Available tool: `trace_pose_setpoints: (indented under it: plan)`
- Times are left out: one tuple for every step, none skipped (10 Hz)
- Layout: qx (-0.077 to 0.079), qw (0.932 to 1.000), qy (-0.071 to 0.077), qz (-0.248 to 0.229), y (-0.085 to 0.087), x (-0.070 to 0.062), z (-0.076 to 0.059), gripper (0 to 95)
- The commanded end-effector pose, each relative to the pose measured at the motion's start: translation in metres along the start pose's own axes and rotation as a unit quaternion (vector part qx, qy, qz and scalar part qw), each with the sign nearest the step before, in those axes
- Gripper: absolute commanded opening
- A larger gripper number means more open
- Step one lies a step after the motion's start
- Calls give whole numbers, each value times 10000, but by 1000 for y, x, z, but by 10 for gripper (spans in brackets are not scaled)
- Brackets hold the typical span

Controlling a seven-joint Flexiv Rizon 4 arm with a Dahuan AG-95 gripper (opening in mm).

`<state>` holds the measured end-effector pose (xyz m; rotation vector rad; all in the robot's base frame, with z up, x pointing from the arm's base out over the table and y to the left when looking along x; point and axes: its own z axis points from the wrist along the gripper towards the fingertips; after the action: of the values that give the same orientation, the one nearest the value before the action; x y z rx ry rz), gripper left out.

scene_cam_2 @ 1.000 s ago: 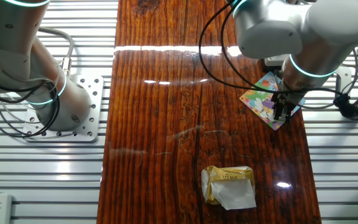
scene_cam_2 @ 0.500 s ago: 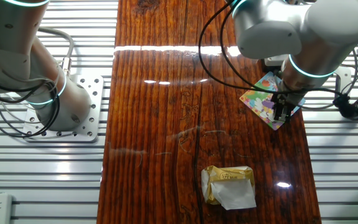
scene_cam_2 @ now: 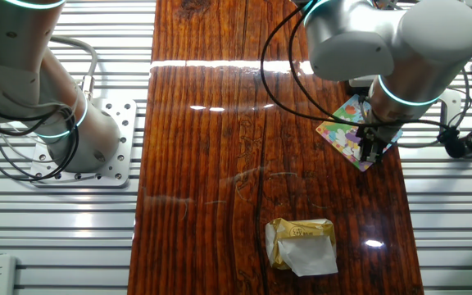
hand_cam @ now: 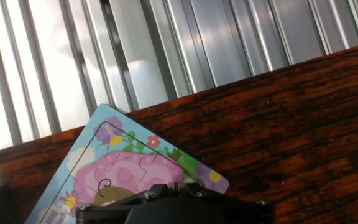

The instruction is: Assemble one piece of a puzzle

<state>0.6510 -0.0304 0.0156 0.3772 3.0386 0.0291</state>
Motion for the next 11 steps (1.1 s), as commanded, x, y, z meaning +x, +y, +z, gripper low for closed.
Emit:
trace_pose_setpoints:
  plan:
    - [-6, 10000, -10, -4, -1, 0, 0, 0]
    - [-6, 10000, -12, -4, -1, 0, 0, 0]
    - [-1, 10000, -20, -15, -2, 0, 1, 0]
    - [-15, 10000, -22, -20, -2, 0, 1, 0]
    - [-29, 10000, -23, -26, -3, 0, 0, 0]
    - [-13, 10000, -23, -30, -4, 0, 0, 0]
    - [-1, 10000, -36, -28, -4, 0, 2, 0]
    - [-7, 10000, -52, -24, -4, 0, 3, 0]
    - [4, 10000, -9, -32, -5, 0, 2, 0]
    - [-44, 10000, -31, -20, -6, 0, 1, 0]
    - [-30, 10000, -32, -16, -5, -1, 0, 0]
